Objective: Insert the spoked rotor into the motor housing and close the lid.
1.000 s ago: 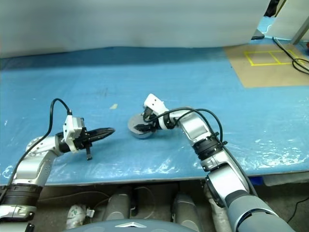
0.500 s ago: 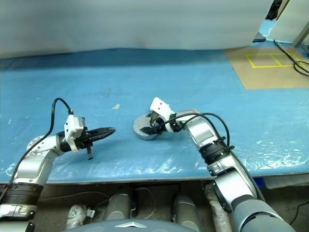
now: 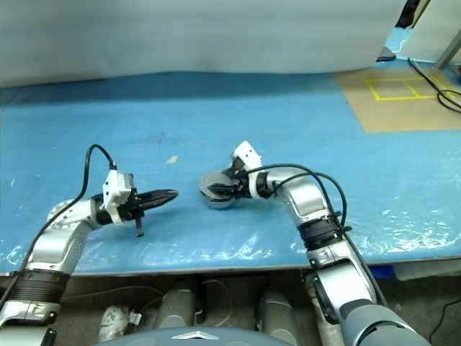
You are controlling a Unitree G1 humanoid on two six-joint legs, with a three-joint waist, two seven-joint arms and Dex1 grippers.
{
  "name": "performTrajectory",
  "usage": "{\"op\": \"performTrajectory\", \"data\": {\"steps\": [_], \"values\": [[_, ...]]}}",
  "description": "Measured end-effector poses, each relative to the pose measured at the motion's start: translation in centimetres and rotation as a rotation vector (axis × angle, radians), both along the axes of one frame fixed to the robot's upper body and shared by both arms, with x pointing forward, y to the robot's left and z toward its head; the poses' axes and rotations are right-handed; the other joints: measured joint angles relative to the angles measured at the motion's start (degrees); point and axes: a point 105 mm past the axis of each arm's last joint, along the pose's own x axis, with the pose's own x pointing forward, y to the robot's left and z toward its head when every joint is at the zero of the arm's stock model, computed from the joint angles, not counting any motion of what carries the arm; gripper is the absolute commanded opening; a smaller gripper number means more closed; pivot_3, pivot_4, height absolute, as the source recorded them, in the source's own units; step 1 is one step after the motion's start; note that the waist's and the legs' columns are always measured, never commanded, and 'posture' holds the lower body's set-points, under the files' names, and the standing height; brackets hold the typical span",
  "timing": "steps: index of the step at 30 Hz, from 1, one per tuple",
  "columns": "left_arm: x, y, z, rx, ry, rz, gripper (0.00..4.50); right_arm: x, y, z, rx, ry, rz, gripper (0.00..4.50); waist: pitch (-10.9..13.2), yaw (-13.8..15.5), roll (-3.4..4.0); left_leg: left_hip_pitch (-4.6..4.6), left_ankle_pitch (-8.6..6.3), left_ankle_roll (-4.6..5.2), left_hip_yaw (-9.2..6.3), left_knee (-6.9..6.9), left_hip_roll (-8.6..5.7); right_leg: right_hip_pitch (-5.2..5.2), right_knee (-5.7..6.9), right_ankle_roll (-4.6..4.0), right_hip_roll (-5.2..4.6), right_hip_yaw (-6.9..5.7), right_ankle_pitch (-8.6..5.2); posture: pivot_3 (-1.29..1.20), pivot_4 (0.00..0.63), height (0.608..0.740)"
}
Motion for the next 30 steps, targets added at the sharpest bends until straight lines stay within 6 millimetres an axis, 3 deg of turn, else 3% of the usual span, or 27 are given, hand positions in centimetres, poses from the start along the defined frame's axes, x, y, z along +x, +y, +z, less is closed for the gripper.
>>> {"op": "performTrajectory", "data": {"steps": [6, 21, 30], "values": [[0.1, -0.4, 0.2, -0.001, -0.007, -0.013, 0.05, -0.7, 0.5, 0.4, -0.017, -0.022, 0.034, 2.97, -0.01, -0.1, -0.01, -0.66, 0.01, -0.05, -0.04, -0.09, 0.0, -0.49, -0.06, 0.28, 0.07, -0.16, 0.2, 0.0, 0.15, 0.74], [0.1, -0.4, 0.2, -0.002, -0.007, -0.012, 0.05, -0.7, 0.3, -0.7, -0.123, -0.139, 0.07, 2.97, -0.01, -0.16, -0.02, -0.47, -0.02, -0.08, -0.07, -0.11, 0.0, -0.23, -0.26, 0.29, 0.06, -0.2, 0.2, 0.0, 0.15, 0.74], [0.1, -0.4, 0.1, -0.002, -0.006, -0.013, 0.05, -0.3, 0.5, -1.6, -0.169, -0.18, 0.079, 2.97, -0.03, -0.18, -0.03, 0.58, -0.03, -0.07, -0.06, -0.21, 0.01, 0.78, -0.43, 0.02, 0.03, -0.13, 0.02, 0.0, 0.15, 0.74]]}}
